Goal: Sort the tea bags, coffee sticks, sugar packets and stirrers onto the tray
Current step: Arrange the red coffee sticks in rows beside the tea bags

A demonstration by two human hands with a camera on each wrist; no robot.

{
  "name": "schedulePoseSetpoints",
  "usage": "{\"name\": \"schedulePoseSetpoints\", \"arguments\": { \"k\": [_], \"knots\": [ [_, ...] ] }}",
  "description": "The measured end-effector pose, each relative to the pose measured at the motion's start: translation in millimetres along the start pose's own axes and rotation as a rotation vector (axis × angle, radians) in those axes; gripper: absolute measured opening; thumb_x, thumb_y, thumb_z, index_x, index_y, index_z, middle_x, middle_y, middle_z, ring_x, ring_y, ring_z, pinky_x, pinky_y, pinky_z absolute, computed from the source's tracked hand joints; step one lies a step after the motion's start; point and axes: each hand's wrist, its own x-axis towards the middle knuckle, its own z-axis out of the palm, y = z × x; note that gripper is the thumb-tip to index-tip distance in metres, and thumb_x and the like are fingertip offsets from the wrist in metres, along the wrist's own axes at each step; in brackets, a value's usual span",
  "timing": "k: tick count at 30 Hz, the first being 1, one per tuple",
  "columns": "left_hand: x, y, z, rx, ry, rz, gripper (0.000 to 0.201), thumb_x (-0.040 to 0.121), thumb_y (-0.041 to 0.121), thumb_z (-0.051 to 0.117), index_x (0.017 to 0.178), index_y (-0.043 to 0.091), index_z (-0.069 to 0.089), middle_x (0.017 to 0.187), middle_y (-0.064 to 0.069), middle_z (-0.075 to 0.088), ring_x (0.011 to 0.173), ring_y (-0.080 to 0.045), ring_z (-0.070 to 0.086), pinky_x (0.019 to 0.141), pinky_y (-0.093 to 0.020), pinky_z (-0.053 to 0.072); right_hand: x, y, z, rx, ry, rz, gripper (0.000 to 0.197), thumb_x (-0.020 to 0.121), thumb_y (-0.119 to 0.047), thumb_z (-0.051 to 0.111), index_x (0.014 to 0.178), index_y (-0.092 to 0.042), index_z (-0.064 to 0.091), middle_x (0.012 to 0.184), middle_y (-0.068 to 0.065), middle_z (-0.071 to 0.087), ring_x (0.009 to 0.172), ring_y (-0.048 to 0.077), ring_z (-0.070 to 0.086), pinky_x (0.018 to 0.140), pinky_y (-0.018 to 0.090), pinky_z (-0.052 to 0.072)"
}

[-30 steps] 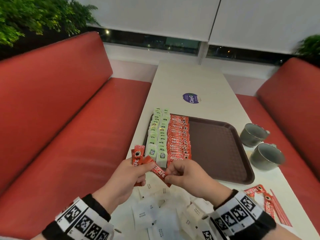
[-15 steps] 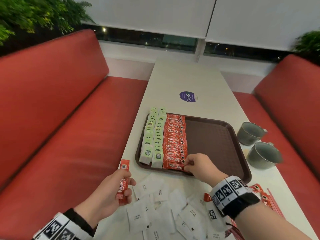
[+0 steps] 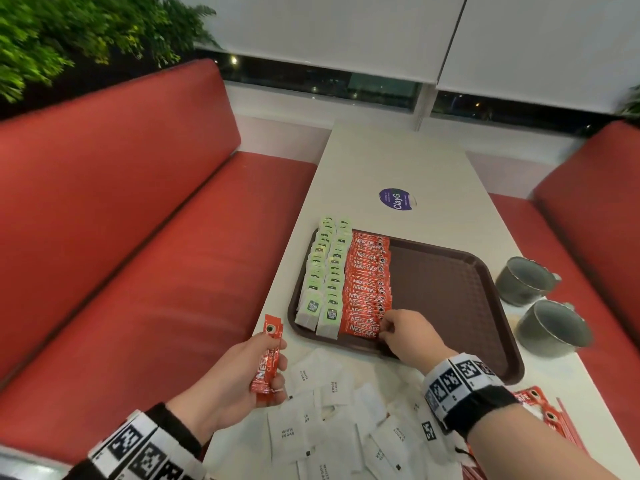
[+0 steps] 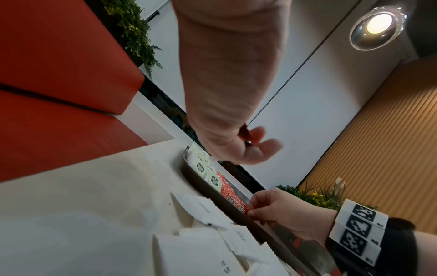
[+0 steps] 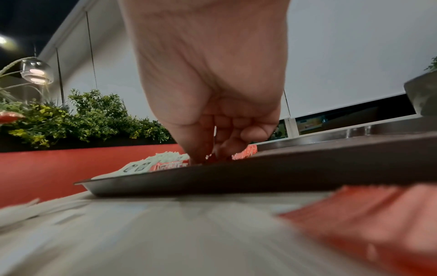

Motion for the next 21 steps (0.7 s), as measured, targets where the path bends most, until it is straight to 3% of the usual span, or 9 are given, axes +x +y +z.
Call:
{"name": "schedulePoseSetpoints", "arguments": {
  "k": [5, 8, 11, 14, 18, 21],
  "knots": [
    [-1.4, 5.9, 11.7, -0.013, -0.055, 0.008, 0.021, 0.096, 0.017, 0.036, 0.099, 0.006, 0.054, 0.066, -0.010, 0.052, 0.047, -0.019, 0.042, 0.047, -0.029, 0.042, -1.7, -3.4, -1.2, -0.046, 0.007, -0.021, 0.006, 0.093, -0.022, 0.054, 0.090, -0.017, 0.055, 0.102, 0.002, 0.058, 0.092, 0.021, 0.057, 0.082, 0.031, 0.048],
    [-1.5, 7.0, 16.6, -0.004, -0.129, -0.003, 0.026, 0.099, 0.019, 0.036, 0.105, 0.004, 0.057, 0.070, -0.010, 0.055, 0.051, -0.019, 0.045, 0.049, -0.031, 0.045, -4.6, -5.9, -1.5, -0.046, 0.033, -0.026, 0.006, 0.093, -0.023, 0.054, 0.095, -0.018, 0.056, 0.103, 0.001, 0.055, 0.093, 0.022, 0.057, 0.081, 0.031, 0.048],
    [-2.0, 7.6, 19.4, 0.008, -0.184, -0.009, 0.028, 0.101, 0.023, 0.038, 0.110, 0.004, 0.057, 0.072, -0.009, 0.056, 0.054, -0.019, 0.048, 0.050, -0.032, 0.048, -11.0, -8.1, -6.9, -0.008, 0.103, -0.024, 0.006, 0.094, -0.026, 0.055, 0.093, -0.020, 0.053, 0.094, -0.003, 0.048, 0.083, 0.019, 0.054, 0.074, 0.028, 0.045],
    [-2.3, 8.2, 21.6, 0.058, -0.209, 0.011, 0.027, 0.101, 0.025, 0.042, 0.111, 0.005, 0.057, 0.074, -0.008, 0.055, 0.054, -0.017, 0.048, 0.050, -0.031, 0.047, -21.5, -17.8, -16.7, 0.088, 0.181, -0.105, 0.012, 0.093, -0.029, 0.057, 0.099, -0.018, 0.059, 0.094, -0.006, 0.049, 0.086, 0.016, 0.055, 0.076, 0.026, 0.045],
    [-2.0, 6.6, 30.0, 0.303, -0.241, 0.083, 0.017, 0.098, 0.019, 0.049, 0.110, 0.012, 0.057, 0.080, -0.005, 0.054, 0.055, -0.013, 0.048, 0.051, -0.028, 0.046, -54.4, -53.1, -36.6, 0.352, 0.188, -0.325, 0.031, 0.086, -0.031, 0.068, 0.115, -0.021, 0.063, 0.100, -0.009, 0.059, 0.085, 0.009, 0.055, 0.077, 0.018, 0.042],
    [0.5, 1.2, 38.2, 0.503, -0.230, 0.191, 0.009, 0.094, 0.013, 0.055, 0.103, 0.015, 0.057, 0.077, -0.004, 0.054, 0.051, -0.010, 0.046, 0.047, -0.024, 0.043, -72.0, -67.7, -35.5, 0.333, 0.095, -0.388, 0.037, 0.080, -0.024, 0.075, 0.116, -0.020, 0.063, 0.095, -0.006, 0.063, 0.081, 0.009, 0.057, 0.072, 0.015, 0.043]
  ]
}}
